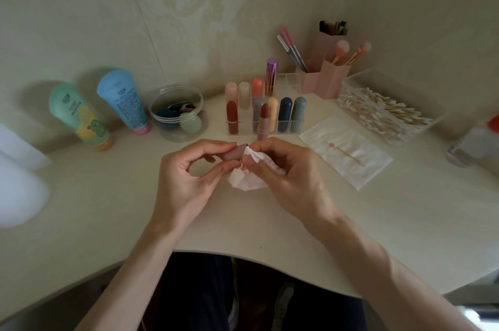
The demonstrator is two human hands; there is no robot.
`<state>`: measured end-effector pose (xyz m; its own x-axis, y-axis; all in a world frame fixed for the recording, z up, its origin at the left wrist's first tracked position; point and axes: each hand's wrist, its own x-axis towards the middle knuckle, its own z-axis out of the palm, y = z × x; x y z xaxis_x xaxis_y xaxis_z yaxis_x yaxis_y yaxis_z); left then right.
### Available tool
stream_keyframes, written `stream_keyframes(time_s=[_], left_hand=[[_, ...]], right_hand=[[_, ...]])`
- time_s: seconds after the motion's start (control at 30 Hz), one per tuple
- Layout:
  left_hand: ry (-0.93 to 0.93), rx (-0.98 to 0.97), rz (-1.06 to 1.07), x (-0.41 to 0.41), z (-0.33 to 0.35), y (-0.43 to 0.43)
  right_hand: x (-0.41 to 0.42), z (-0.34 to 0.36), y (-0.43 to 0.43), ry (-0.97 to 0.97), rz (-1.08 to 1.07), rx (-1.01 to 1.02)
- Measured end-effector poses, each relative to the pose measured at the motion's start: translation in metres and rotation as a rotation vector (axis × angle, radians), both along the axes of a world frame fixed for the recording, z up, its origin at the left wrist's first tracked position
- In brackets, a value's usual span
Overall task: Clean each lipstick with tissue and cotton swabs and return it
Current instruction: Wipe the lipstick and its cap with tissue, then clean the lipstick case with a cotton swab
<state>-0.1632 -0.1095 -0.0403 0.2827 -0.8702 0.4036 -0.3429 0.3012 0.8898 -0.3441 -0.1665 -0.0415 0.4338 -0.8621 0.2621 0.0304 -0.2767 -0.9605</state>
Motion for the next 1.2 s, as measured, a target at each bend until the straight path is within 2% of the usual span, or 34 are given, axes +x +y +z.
stream_keyframes(time_s=[0.1, 0.17, 0.23, 0.3, 0.37, 0.53, 0.67, 0.97, 1.1, 1.2], left_hand=[[0.188, 0.054, -0.031, 0.000, 0.002, -0.003], [0.280, 0.072, -0.045, -0.001, 0.003, -0.003], [0.293, 0.081, -0.049, -0.001, 0.004, -0.001], [0.288, 0.082, -0.053, -0.001, 0.003, -0.001], [0.274, 0.086, -0.042, -0.001, 0.003, -0.001], [0.135, 0.091, 0.014, 0.005, -0.003, -0.003], [-0.018, 0.123, 0.091, 0.011, -0.005, -0.002], [-0.534, 0.120, 0.282, 0.019, -0.012, -0.003], [-0.623, 0.105, 0.374, 0.011, -0.009, -0.006], [-0.635, -0.033, 0.415, 0.003, 0.000, -0.004]], right_hand=[[-0.005, 0.005, -0.002, -0.114, 0.057, 0.183], [-0.012, 0.011, -0.006, -0.158, 0.019, 0.247], [-0.019, 0.013, -0.012, -0.053, -0.060, 0.146], [-0.025, 0.013, -0.019, 0.146, -0.106, 0.033], [-0.029, 0.012, -0.025, 0.301, -0.103, 0.009], [-0.034, 0.007, -0.025, 0.553, -0.095, -0.024], [-0.033, 0.012, -0.023, 0.556, -0.154, -0.080], [-0.038, 0.015, -0.027, 0.560, -0.414, -0.111], [-0.046, 0.017, -0.033, 0.710, -0.600, -0.154], [-0.051, 0.014, -0.035, 0.837, -0.694, -0.206]])
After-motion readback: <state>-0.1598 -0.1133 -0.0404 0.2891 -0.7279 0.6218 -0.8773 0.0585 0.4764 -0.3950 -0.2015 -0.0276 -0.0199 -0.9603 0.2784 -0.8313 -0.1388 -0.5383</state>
